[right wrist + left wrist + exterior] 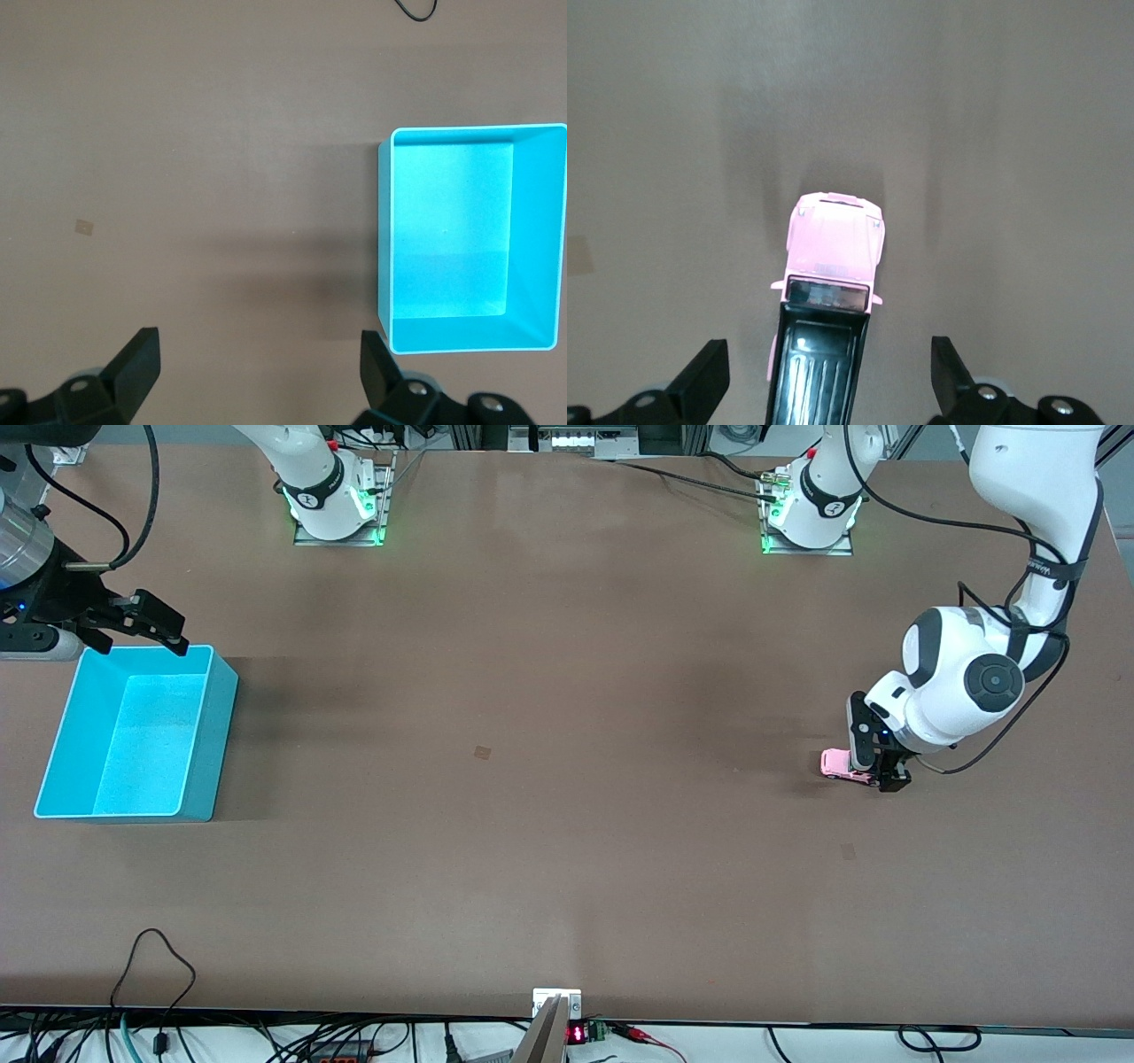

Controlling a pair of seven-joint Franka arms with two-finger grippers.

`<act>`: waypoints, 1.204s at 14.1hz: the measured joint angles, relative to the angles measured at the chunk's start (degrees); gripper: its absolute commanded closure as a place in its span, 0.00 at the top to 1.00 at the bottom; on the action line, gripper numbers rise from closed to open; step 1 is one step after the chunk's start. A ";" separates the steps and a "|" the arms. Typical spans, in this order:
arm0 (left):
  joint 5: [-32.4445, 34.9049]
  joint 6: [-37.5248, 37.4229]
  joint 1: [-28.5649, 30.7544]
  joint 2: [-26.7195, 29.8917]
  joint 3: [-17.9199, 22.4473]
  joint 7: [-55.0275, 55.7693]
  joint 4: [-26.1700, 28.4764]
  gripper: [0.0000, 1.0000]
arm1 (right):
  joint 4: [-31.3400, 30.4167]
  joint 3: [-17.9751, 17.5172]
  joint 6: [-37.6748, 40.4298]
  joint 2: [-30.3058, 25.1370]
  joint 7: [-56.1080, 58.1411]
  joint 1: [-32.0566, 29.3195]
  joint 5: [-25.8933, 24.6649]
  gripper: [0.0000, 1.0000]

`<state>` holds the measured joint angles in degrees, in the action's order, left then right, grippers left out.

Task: Wind and store pink jeep toy
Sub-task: 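Close the left gripper on the pink jeep's roof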

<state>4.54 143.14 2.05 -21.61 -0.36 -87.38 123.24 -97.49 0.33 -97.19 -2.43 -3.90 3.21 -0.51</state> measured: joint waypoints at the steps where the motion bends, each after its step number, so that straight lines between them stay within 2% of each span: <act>1: 0.00 1.04 0.25 -0.65 0.00 -0.30 0.14 1.00 | 0.00 0.12 0.00 0.00 0.10 0.00 0.00 1.00; 2: 0.00 1.90 0.45 -1.22 0.00 -0.87 0.14 0.97 | 0.00 0.21 0.00 0.00 0.16 -0.01 0.00 1.00; 5: 0.00 3.26 0.99 -2.28 0.01 -1.81 0.15 0.55 | 0.00 0.33 0.00 0.00 0.65 -0.01 0.00 1.00; 6: 0.00 3.37 1.02 -2.48 0.01 -1.88 0.14 0.45 | 0.00 0.43 0.00 0.00 0.76 -0.01 0.00 1.00; 10: 0.00 4.23 1.00 -2.82 -0.01 -2.17 0.06 0.20 | 0.00 0.54 0.00 0.00 0.97 -0.01 0.00 1.00; 12: 0.00 4.24 1.00 -2.83 -0.01 -2.18 0.05 0.16 | 0.00 0.53 0.00 0.00 1.04 -0.01 0.00 1.00; 17: 0.00 4.23 1.02 -2.84 -0.01 -2.17 0.05 0.16 | 0.00 0.53 0.00 0.00 1.15 0.00 0.00 1.00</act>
<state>4.55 147.37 3.07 -24.45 -0.37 -89.55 123.28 -97.49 0.86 -97.19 -2.43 -2.74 3.21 -0.51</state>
